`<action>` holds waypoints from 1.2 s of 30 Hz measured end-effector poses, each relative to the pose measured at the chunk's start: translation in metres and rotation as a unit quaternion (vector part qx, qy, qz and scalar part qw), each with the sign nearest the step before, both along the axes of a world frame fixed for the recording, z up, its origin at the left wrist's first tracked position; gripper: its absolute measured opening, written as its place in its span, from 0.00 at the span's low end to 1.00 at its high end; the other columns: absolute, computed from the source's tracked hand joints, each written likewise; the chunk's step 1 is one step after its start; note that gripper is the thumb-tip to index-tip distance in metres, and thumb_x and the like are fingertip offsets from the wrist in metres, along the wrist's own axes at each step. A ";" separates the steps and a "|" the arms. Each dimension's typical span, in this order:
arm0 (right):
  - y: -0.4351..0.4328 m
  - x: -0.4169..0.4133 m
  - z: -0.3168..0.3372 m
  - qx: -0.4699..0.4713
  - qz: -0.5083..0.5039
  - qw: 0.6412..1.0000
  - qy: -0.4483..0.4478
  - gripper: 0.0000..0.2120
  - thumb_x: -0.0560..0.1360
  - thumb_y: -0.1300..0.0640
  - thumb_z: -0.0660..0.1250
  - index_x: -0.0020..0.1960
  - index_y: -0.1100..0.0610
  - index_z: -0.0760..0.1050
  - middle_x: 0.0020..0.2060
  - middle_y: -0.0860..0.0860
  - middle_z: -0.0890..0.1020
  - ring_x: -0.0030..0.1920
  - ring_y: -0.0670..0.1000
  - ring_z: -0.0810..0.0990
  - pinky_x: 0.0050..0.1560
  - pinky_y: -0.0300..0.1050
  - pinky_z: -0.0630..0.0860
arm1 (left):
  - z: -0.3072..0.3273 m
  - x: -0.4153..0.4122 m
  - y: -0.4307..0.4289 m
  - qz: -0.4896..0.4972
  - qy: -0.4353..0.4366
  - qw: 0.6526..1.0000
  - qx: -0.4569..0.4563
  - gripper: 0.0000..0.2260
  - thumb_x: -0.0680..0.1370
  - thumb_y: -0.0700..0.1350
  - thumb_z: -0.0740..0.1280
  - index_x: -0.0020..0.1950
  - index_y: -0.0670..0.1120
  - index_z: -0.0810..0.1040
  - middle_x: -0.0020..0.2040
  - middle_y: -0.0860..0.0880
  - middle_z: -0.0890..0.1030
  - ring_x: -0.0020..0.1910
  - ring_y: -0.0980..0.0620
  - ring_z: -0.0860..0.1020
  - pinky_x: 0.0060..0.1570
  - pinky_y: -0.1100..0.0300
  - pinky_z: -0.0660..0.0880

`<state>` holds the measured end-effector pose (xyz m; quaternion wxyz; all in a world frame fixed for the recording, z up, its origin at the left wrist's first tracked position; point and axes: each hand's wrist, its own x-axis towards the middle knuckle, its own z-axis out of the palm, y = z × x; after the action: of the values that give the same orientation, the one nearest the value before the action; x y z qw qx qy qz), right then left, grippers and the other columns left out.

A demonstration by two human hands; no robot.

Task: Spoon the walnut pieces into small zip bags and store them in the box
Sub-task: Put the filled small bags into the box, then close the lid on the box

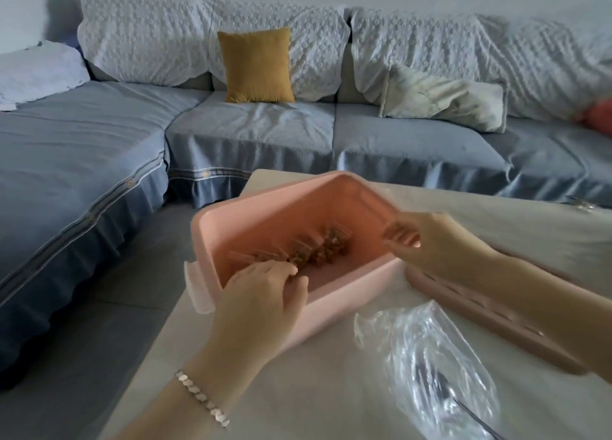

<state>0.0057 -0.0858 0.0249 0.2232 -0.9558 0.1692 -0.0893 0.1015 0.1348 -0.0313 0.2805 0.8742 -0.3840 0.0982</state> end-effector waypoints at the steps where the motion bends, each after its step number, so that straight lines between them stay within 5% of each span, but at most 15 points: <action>1: -0.015 -0.028 -0.002 -0.016 -0.031 0.999 0.002 0.04 0.70 0.55 0.68 0.45 0.50 0.79 0.41 0.46 0.83 0.42 0.47 0.81 0.52 0.43 0.76 | 0.000 -0.009 -0.008 -0.014 -0.011 1.000 0.010 0.19 0.72 0.55 0.56 0.45 0.48 0.83 0.40 0.53 0.84 0.41 0.52 0.82 0.42 0.61 0.75; 3: -0.046 -0.079 -0.014 -0.062 -0.093 0.992 0.056 0.10 0.70 0.49 0.67 0.49 0.50 0.79 0.46 0.45 0.83 0.45 0.47 0.81 0.53 0.43 0.75 | -0.005 -0.022 -0.022 -0.033 -0.044 0.998 0.029 0.17 0.71 0.53 0.57 0.44 0.46 0.82 0.35 0.52 0.82 0.33 0.50 0.81 0.30 0.62 0.76; 6: -0.093 -0.140 -0.058 -0.132 -0.139 0.962 0.197 0.11 0.75 0.48 0.63 0.56 0.48 0.76 0.54 0.37 0.75 0.47 0.37 0.78 0.47 0.37 0.69 | -0.015 -0.034 -0.039 -0.036 -0.102 0.991 0.074 0.14 0.73 0.46 0.60 0.47 0.41 0.82 0.35 0.47 0.82 0.30 0.45 0.81 0.26 0.59 0.75; 9: -0.127 -0.174 -0.110 -0.157 -0.167 0.934 0.274 0.21 0.73 0.44 0.64 0.63 0.51 0.70 0.61 0.48 0.73 0.61 0.50 0.73 0.55 0.44 0.70 | -0.023 -0.040 -0.046 -0.011 -0.138 0.986 0.090 0.10 0.74 0.40 0.66 0.52 0.38 0.81 0.37 0.44 0.82 0.31 0.42 0.81 0.28 0.56 0.75; 12: -0.141 -0.176 -0.140 -0.156 -0.187 0.926 0.289 0.22 0.74 0.46 0.64 0.64 0.53 0.67 0.63 0.50 0.71 0.64 0.53 0.70 0.57 0.45 0.69 | -0.025 -0.040 -0.046 -0.015 -0.154 0.984 0.092 0.17 0.76 0.45 0.57 0.52 0.38 0.81 0.37 0.44 0.82 0.31 0.42 0.80 0.29 0.55 0.75; 20: -0.162 -0.174 -0.172 -0.082 -0.237 0.950 0.185 0.09 0.73 0.54 0.65 0.52 0.56 0.77 0.53 0.52 0.77 0.56 0.55 0.74 0.50 0.47 0.73 | -0.030 -0.041 -0.048 -0.009 -0.171 0.983 0.057 0.19 0.76 0.47 0.55 0.53 0.37 0.81 0.41 0.42 0.84 0.34 0.40 0.82 0.34 0.51 0.77; 28: -0.166 -0.214 -0.131 -0.127 -0.195 0.963 0.136 0.13 0.74 0.52 0.65 0.57 0.55 0.75 0.55 0.50 0.76 0.59 0.52 0.71 0.52 0.46 0.71 | -0.027 -0.044 -0.049 -0.007 -0.179 0.981 0.072 0.18 0.76 0.46 0.57 0.52 0.37 0.81 0.41 0.43 0.84 0.33 0.41 0.81 0.33 0.53 0.77; 32: -0.150 -0.219 -0.076 -0.154 -0.188 0.968 0.064 0.15 0.73 0.52 0.67 0.57 0.56 0.75 0.53 0.51 0.77 0.59 0.53 0.71 0.50 0.45 0.68 | -0.019 -0.046 -0.051 0.004 -0.094 0.994 0.062 0.10 0.76 0.38 0.66 0.55 0.38 0.80 0.47 0.41 0.83 0.42 0.39 0.82 0.43 0.49 0.78; 36: -0.126 -0.204 -0.025 -0.171 -0.135 0.976 -0.030 0.15 0.70 0.54 0.71 0.55 0.58 0.77 0.50 0.52 0.78 0.55 0.54 0.74 0.46 0.42 0.64 | 0.010 -0.049 -0.059 -0.018 0.067 0.995 -0.072 0.15 0.78 0.43 0.64 0.63 0.40 0.75 0.57 0.47 0.78 0.57 0.49 0.76 0.58 0.61 0.68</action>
<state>-0.1983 -0.2121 -0.0003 0.0474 -0.9451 0.2719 -0.1748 0.0521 0.0757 -0.0213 0.3694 0.8492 -0.3722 0.0613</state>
